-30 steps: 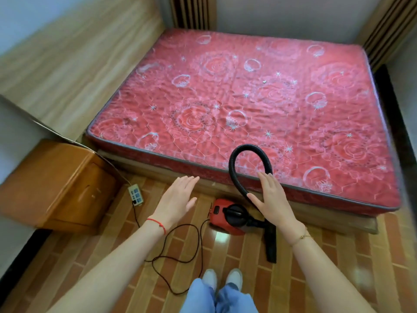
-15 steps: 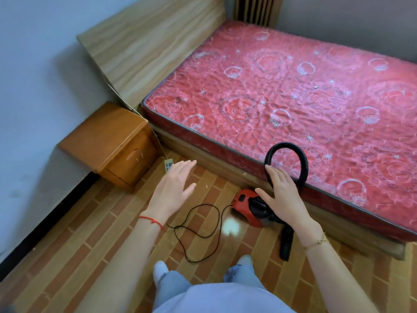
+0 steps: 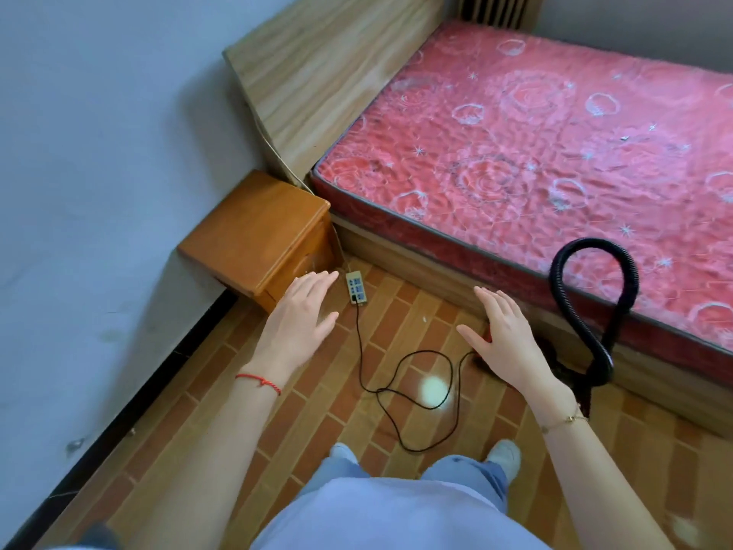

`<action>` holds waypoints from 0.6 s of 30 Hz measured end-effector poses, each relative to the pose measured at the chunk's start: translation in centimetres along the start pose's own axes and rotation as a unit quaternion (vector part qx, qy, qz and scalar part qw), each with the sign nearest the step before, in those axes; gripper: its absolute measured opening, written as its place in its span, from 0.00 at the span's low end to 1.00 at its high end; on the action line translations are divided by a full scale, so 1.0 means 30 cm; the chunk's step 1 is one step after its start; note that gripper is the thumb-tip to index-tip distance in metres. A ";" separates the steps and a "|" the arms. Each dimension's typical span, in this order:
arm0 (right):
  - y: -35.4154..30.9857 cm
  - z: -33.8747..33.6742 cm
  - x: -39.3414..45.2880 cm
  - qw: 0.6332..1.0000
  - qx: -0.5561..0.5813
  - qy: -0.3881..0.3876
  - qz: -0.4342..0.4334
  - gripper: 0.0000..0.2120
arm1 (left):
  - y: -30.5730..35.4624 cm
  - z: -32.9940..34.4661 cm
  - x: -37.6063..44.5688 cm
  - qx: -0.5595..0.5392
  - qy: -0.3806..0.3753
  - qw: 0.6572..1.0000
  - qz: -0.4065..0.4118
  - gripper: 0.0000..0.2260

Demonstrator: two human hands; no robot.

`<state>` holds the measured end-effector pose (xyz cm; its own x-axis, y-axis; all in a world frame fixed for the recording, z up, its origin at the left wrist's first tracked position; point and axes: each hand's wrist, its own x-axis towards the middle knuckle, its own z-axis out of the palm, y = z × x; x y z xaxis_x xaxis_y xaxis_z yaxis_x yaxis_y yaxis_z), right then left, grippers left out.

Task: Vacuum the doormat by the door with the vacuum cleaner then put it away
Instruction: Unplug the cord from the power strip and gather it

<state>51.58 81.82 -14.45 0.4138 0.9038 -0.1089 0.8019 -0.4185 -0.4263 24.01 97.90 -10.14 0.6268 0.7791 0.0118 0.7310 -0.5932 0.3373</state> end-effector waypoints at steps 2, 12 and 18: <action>-0.098 0.049 0.018 1.000 0.002 -0.004 0.005 0.33 | -0.100 -0.045 -0.001 0.003 0.000 1.000 0.001 0.27; -0.433 0.211 0.209 1.000 0.010 -0.026 -0.001 0.33 | -0.436 -0.144 0.102 -0.014 -0.006 1.000 -0.003 0.26; -0.547 0.299 0.373 0.999 0.012 -0.028 0.007 0.34 | -0.568 -0.138 0.268 -0.014 -0.031 0.999 0.020 0.26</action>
<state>39.17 99.60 -16.73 0.3999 0.9015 -0.1656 0.7849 -0.4301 -0.4460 15.47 115.12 -11.89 0.6716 0.7402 -0.0318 0.6978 -0.6175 0.3631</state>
